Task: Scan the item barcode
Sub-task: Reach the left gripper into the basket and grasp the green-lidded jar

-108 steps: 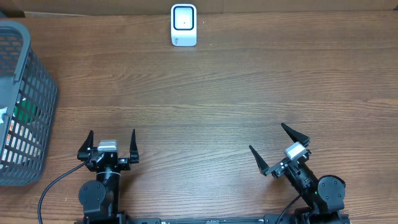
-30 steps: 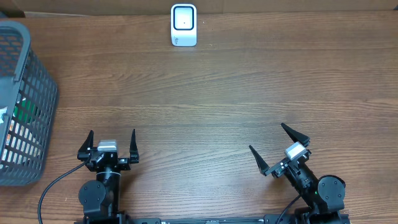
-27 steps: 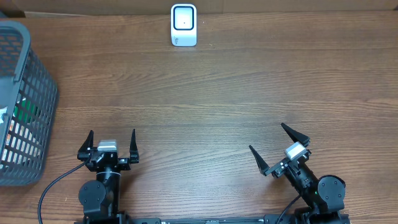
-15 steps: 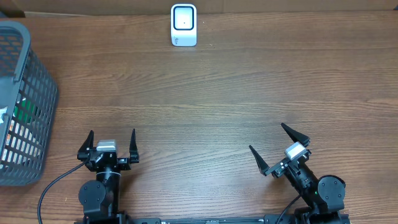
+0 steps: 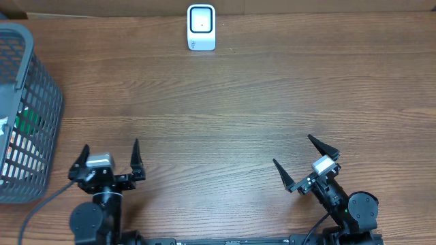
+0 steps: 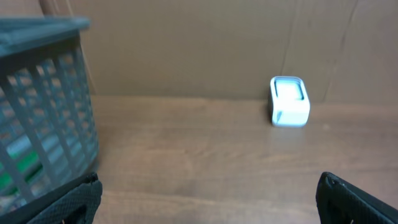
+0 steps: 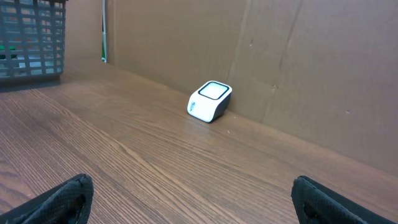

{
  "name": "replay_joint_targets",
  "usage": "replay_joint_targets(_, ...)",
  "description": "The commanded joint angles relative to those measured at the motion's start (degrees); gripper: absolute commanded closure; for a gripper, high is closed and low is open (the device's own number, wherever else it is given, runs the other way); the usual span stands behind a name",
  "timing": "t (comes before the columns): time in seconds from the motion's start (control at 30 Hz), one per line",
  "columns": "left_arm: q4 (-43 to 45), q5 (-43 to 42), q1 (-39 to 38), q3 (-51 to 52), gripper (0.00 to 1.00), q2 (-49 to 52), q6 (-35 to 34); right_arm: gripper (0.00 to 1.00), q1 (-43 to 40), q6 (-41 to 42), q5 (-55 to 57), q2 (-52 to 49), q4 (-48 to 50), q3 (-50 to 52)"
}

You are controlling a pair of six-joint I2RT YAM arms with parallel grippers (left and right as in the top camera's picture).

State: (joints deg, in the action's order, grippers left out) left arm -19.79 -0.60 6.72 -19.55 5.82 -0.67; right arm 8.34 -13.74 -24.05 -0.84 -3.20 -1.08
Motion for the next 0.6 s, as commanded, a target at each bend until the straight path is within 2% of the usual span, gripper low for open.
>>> replay_joint_targets(0.0, -1.57, -1.77, -0.37, -7.98, 0.00, 5.86, -3.65, 0.00, 0.28, 0.26, -0.15, 0.68, 0.07, 0.61)
replay_joint_targets(0.23, -10.38, -8.31, -0.37, -28.28, 0.00, 24.26, -3.65, 0.00, 0.28, 0.26, -0.17, 0.68, 0.07, 0.61)
replay_joint_targets(0.4, -27.50, -12.46, -0.37, -49.00, 0.00, 42.01, -3.65, 0.00, 0.28, 0.26, -0.15, 0.68, 0.07, 0.61)
replay_joint_targets(0.57, -46.21, -12.96, -0.37, -71.87, 0.00, 58.36, -2.78, 0.00, 0.28, 0.26, -0.17, 0.68, 0.07, 0.61)
